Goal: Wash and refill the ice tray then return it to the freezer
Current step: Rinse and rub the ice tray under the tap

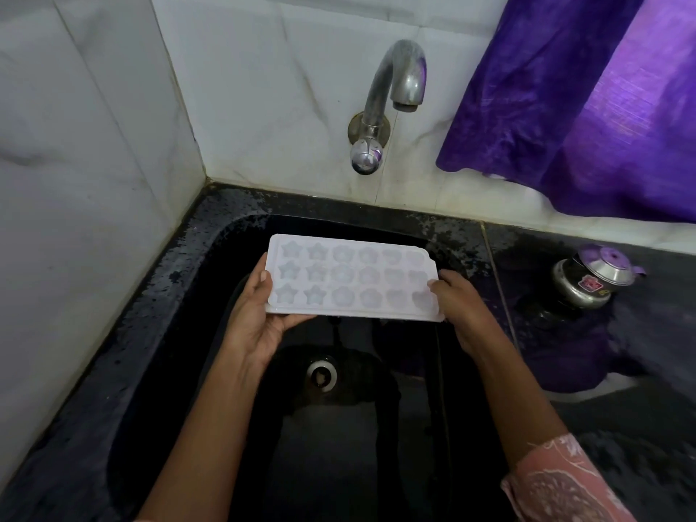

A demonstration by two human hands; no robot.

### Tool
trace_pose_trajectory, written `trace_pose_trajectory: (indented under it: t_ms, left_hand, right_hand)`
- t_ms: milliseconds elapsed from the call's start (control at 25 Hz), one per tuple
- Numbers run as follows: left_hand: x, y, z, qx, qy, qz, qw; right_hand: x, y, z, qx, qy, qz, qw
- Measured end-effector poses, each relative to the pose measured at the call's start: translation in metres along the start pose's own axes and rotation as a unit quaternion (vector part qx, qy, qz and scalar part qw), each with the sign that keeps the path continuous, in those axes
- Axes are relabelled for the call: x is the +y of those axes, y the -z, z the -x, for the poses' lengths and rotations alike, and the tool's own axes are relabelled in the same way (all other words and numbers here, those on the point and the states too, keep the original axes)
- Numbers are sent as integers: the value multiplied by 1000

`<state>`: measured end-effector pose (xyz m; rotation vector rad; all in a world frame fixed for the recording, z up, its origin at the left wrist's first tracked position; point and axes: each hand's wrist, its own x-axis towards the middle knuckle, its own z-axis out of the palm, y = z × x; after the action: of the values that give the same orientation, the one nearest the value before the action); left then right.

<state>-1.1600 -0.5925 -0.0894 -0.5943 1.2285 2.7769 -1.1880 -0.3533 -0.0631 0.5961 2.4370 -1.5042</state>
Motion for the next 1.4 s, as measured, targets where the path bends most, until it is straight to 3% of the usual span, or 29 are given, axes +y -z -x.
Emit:
trace_pose_trajectory:
  t_ms: [280,720,1080,1400]
  left_hand:
    - [-1,12,0,-16,5,-64,998]
    - [-5,15,-5,85,-147,-265,949]
    - [-10,10,-1,44,-209,-320,923]
    - [-17,0,16,67,-199,-293,933]
  right_hand:
    - [18,-6,-3,48,51,-99,993]
    - [24,-12,0,89,143,-160,973]
    - [25,5,9,123,211,-91,966]
    - [43,17,18,108,230,-111,961]
